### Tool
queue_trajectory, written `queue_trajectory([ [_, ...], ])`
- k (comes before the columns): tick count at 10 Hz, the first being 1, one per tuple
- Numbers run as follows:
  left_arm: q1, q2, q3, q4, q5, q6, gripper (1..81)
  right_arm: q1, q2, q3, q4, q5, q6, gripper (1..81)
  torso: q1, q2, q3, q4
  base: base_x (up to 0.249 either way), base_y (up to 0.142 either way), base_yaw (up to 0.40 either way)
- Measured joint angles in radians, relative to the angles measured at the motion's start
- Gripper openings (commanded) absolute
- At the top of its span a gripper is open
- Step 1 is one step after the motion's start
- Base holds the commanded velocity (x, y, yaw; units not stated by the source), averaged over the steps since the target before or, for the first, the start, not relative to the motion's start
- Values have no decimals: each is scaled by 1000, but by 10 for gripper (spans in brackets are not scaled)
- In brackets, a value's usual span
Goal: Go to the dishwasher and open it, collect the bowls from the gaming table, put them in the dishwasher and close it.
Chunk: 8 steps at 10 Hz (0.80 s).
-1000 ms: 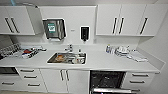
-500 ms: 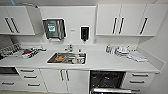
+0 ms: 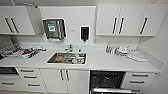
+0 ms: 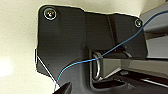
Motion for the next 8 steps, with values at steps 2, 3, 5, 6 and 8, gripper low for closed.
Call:
queue_trajectory([
  [2,0,0,0,0,0,0,811,0,23,-47,-12,0,-2,811,0,0,0,0,0,0,0],
  [3,0,0,0,0,0,0,811,0,26,-47,-15,0,-5,811,0,0,0,0,0,0,0],
  [5,0,0,0,1,0,0,811,0,27,-47,-18,0,-6,811,0,0,0,0,0,0,0],
  [6,0,-1,0,3,0,0,811,0,27,-47,-18,0,-6,811,0,0,0,0,0,0,0],
  [8,0,-1,0,6,0,0,811,0,27,-47,-18,0,-6,811,0,0,0,0,0,0,193],
])
